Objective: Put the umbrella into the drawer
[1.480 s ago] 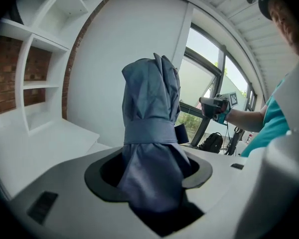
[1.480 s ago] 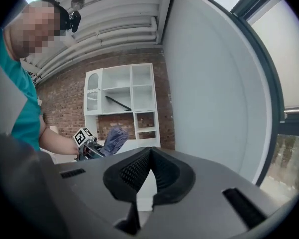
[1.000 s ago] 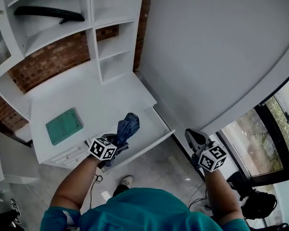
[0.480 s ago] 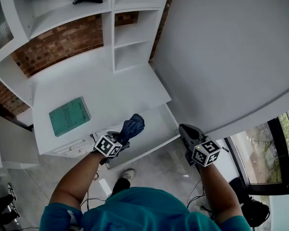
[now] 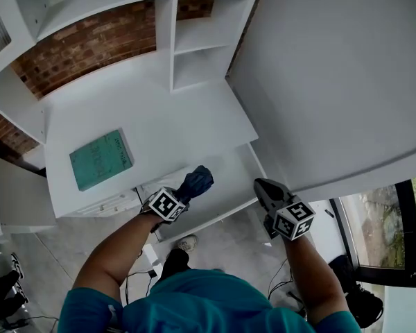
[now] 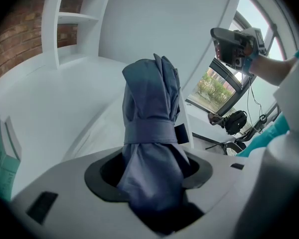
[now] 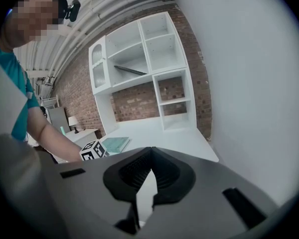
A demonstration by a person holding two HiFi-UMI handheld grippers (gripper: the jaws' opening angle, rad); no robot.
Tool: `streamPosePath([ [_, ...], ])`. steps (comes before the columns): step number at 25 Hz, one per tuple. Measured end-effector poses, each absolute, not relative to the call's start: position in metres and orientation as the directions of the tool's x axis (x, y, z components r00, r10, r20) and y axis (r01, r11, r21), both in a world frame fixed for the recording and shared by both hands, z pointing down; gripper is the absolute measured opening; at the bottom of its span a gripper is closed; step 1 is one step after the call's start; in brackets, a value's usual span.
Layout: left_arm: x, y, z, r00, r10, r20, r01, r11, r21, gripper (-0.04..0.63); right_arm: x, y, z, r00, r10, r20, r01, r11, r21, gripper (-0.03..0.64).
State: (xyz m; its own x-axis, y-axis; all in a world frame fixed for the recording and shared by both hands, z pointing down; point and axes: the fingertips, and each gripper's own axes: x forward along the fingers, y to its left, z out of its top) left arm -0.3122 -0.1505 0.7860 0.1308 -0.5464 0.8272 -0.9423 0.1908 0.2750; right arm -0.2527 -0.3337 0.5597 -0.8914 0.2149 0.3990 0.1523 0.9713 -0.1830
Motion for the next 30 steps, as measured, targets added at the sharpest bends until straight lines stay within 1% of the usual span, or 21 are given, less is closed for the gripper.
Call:
streamPosePath([
  [7, -0.313, -0.167, 0.826, 0.194, -0.502, 0.843, -0.916, 0.214, 0.338, 0.262, -0.261, -0.331, 0.589, -0.875, 0.213, 0.434, 0.126, 0.967, -0.222, 0.022],
  [12, -0.313, -0.177, 0.861, 0.233, -0.434, 0.87, -0.896, 0.251, 0.365, 0.262, -0.26, -0.332, 0.609, -0.867, 0.206, 0.454, 0.104, 0.965, -0.239, 0.022],
  [22, -0.321, -0.191, 0.908, 0.194, -0.337, 0.921, -0.952, 0.164, 0.26, 0.262, -0.246, -0.336, 0.644, -0.848, 0.187, 0.497, 0.044, 0.957, -0.286, 0.022],
  [24, -0.322, -0.188, 0.917, 0.179, -0.335, 0.925, -0.958, 0.154, 0.242, 0.264, -0.243, -0.337, 0.649, -0.846, 0.185, 0.5, 0.037, 0.956, -0.292, 0.021],
  [30, -0.324, -0.192, 0.921, 0.143, -0.382, 0.913, -0.967, 0.141, 0.211, 0.268, -0.242, -0.343, 0.662, -0.838, 0.178, 0.515, 0.018, 0.954, -0.3, 0.021],
])
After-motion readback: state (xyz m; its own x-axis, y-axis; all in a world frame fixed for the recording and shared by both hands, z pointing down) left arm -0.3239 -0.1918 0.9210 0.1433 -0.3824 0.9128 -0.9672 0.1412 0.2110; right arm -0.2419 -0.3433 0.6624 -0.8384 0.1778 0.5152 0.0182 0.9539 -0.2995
